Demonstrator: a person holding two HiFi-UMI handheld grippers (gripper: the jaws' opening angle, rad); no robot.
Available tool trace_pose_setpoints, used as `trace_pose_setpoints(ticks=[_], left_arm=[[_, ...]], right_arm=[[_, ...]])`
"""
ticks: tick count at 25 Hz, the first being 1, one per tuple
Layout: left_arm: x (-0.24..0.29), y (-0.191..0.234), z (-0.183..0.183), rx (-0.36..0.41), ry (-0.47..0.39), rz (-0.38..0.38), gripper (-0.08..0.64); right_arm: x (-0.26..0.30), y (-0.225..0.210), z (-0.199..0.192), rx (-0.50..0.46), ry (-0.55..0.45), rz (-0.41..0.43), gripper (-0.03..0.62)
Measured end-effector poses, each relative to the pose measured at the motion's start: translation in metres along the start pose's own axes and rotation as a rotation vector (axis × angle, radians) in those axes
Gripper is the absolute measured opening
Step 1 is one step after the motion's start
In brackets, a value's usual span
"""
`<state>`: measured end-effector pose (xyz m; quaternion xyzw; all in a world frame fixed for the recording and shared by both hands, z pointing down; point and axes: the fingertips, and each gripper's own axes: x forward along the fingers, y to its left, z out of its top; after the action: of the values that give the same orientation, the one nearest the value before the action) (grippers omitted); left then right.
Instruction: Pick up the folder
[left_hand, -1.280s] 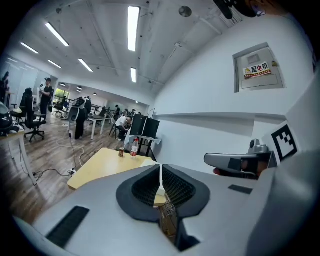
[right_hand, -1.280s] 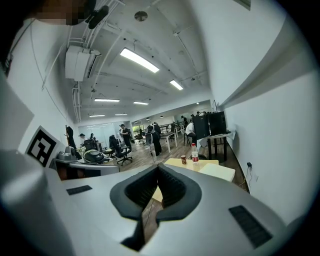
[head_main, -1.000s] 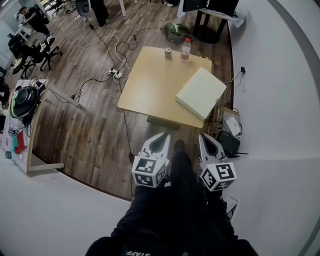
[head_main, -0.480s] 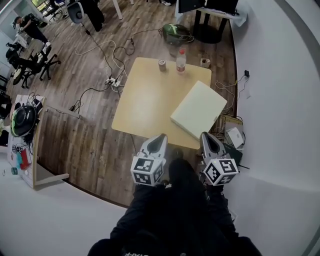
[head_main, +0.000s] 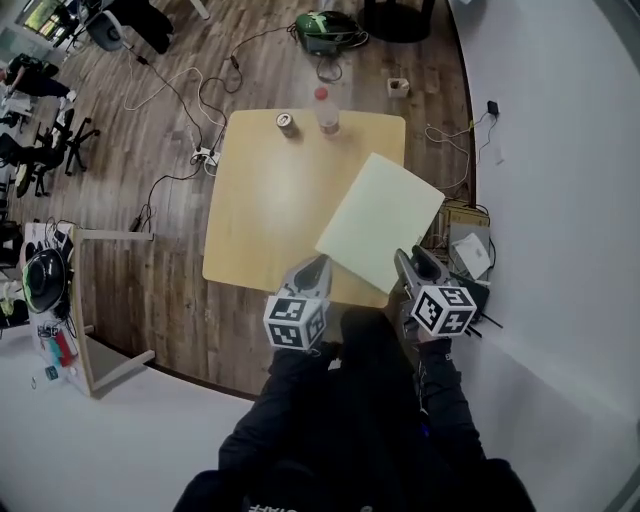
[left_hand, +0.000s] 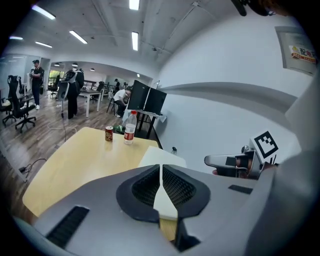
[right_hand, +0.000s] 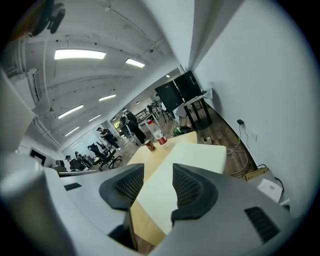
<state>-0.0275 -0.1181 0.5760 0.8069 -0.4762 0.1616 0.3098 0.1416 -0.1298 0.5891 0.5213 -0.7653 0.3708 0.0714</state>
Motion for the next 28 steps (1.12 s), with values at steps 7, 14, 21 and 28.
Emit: trace_pose_setpoints(ticks=[7,14,21,28], left_arm=[[0.043,0.002,-0.015,0.004,0.093,0.006,0.044],[0.075,0.01,-0.04,0.002,0.163,-0.004,0.044],[0.095,0.007,-0.062,0.0,0.21,-0.03,0.044],[0.111,0.013,-0.067,0.003,0.223,-0.028,0.044]], right_arm=[[0.034,-0.081,-0.033,0.163,0.083,-0.11,0.296],[0.068,-0.14,-0.066,0.387,0.085,-0.137,0.373],[0.108,-0.163,-0.093,0.518,0.12,-0.03,0.442],[0.129,-0.165,-0.102,0.554,0.128,0.053,0.446]])
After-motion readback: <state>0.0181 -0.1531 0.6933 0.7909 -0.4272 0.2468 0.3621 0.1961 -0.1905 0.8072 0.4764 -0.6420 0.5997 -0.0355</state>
